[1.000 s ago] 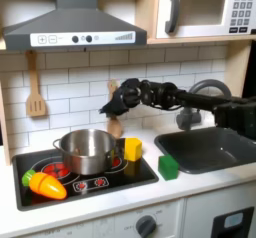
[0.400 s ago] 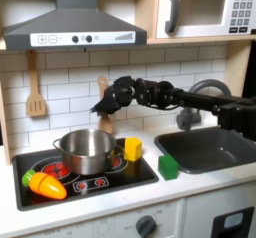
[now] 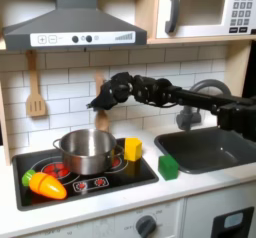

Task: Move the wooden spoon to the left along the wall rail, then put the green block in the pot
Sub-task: 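Move the wooden spoon to the left along the wall rail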

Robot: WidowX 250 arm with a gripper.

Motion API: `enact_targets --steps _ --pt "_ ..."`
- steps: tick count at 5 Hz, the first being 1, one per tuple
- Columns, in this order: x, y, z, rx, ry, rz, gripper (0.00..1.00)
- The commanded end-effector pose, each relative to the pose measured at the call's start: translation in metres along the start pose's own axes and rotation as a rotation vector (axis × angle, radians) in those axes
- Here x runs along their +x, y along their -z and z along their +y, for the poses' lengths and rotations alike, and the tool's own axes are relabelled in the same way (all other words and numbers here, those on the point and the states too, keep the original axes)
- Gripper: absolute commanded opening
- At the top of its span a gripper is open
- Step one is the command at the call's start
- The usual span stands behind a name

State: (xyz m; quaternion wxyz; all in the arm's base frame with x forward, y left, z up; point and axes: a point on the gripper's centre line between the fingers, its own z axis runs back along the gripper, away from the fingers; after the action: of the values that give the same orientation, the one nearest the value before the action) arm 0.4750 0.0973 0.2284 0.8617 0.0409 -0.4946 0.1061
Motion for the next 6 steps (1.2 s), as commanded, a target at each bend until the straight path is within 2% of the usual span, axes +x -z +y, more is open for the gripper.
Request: enact_targets --steps 1,3,5,6 --pt "0.020 -0.005 0.006 0.013 -0.018 -0.049 0.00" --pt "0.038 -0.011 0.015 0.029 -0.033 -0.092 0.00" --pt "0.046 -0.010 0.014 0.035 -0.038 -0.116 0.00" --pt "0.060 -0.018 0.020 0.052 -0.041 -0.155 0.00"
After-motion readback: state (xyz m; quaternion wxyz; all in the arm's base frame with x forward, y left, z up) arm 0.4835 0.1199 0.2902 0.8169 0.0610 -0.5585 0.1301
